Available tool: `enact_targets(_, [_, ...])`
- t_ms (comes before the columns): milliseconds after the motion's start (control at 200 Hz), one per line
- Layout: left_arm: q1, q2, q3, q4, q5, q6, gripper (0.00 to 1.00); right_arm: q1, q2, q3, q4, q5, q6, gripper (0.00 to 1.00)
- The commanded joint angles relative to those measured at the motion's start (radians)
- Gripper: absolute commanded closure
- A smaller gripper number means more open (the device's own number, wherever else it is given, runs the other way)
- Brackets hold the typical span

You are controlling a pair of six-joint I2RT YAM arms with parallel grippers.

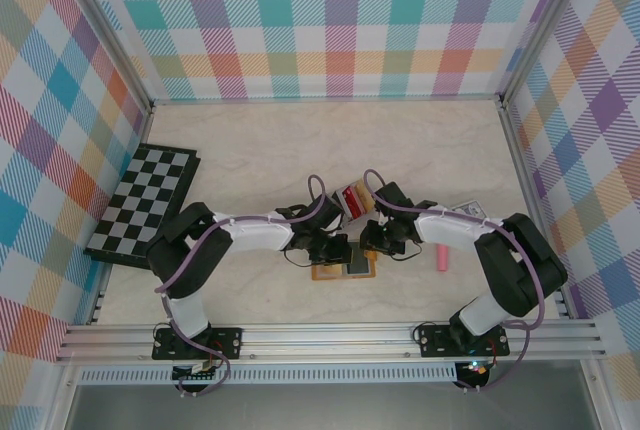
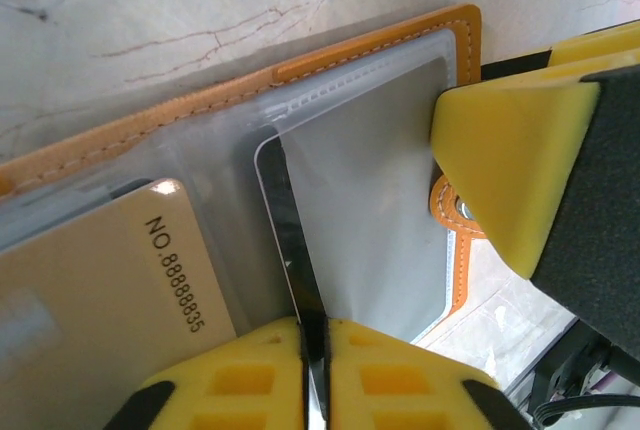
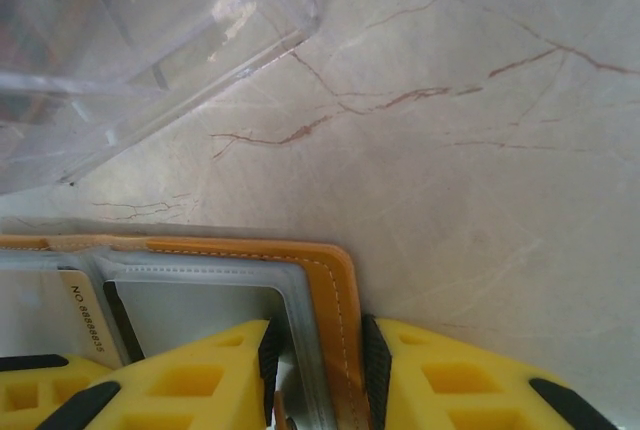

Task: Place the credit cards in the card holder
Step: Insert the credit card into the card slot, then move the card holder to the bottom-center of the table.

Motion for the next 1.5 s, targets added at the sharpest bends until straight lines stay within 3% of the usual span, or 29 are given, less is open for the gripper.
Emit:
enact_targets(0, [-0.027, -0.004, 0.01, -0.004, -0.013, 0.017, 0.84, 0.01, -0.003, -0.028, -0.103, 0.026, 0.008, 0.68])
enact_targets(400, [-0.022, -0.106, -0.05, -0.02, -0.113, 0.015, 0.82, 0.011, -0.038, 0.054, -0.349, 0.246, -0.083, 0.64])
enact_targets(615, [-0.007, -0.122, -0.047, -0.028, -0.136, 0.018, 0.79, 0.01, -0.092, 0.067, -0.371, 0.199, -0.093, 0.6])
enact_targets(785, [0.014, -0.167, -0.033, -0.092, -0.218, 0.046, 0.72, 0.01, -0.135, 0.087, -0.391, 0.14, -0.064, 0.43])
enact_targets(950, [0.041, -0.207, -0.044, -0.115, -0.287, 0.034, 0.7, 0.013, -0.111, 0.061, -0.391, 0.097, -0.008, 0.37])
enact_targets(1060, [0.053, -0.246, -0.065, -0.114, -0.337, 0.014, 0.69, 0.021, -0.081, 0.046, -0.351, 0.045, -0.008, 0.39])
enact_targets(1285, [0.094, -0.322, -0.109, -0.116, -0.408, -0.017, 0.68, 0.048, 0.0, 0.095, -0.248, -0.044, -0.081, 0.57])
enact_targets(1500, [0.136, -0.379, -0.139, -0.167, -0.44, -0.039, 0.67, 0.078, 0.088, 0.171, -0.193, -0.049, -0.186, 0.6])
